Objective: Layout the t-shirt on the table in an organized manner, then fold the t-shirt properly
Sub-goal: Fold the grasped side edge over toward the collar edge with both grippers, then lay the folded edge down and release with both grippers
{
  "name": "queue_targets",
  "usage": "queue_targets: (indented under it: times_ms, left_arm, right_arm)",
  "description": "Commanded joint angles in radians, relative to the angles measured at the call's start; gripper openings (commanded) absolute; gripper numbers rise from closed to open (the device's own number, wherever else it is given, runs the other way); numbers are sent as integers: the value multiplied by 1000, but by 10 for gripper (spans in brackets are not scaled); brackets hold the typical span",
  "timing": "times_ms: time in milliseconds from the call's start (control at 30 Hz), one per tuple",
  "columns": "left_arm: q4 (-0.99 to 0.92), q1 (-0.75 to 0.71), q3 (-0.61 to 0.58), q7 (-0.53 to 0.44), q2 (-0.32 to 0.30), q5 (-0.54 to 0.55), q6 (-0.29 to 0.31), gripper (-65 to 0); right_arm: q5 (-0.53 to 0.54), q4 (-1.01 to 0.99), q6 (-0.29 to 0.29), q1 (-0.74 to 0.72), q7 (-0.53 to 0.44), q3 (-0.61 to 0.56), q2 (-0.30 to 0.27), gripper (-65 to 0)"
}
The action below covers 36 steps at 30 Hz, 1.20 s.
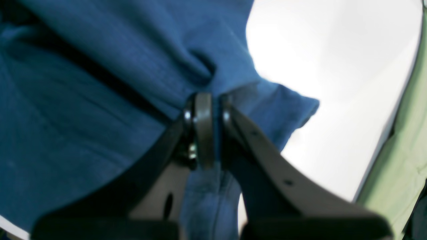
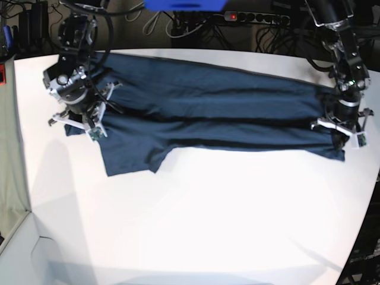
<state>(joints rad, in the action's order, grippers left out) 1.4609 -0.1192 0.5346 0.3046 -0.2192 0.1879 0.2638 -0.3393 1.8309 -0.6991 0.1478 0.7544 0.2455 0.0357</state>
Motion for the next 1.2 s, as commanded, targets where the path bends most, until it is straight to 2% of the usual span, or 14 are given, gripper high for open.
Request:
queue_targets:
  times_ms: [0,133,367,633,967,1167]
  left_arm:
    - [42,6,5,15,-16,6,-1,-650]
    - [103,10,25,178,-18,6,-1,-650]
    - [105,6,52,356,-16,3,-1,-650]
    - [56,2,49,371,-16,-6,-1,-650]
    - [-134,10,46,364,-16,0,-1,-650]
    - [-142,8,46,362,-16,3,-1,-649]
  right_arm:
    - [1,17,1,-7,-17,-1,-3,-650]
    - [1,17,1,-14,-17,-2,-3,-650]
    - [1,16,1,-17,-17,-2,-1,-650]
    - [3,13,1,-18,-17,-2,-1,-650]
    - [3,11,1,-18,-17,-2,-1,-650]
    - [3,16,1,-34,-17,-2,-3,-650]
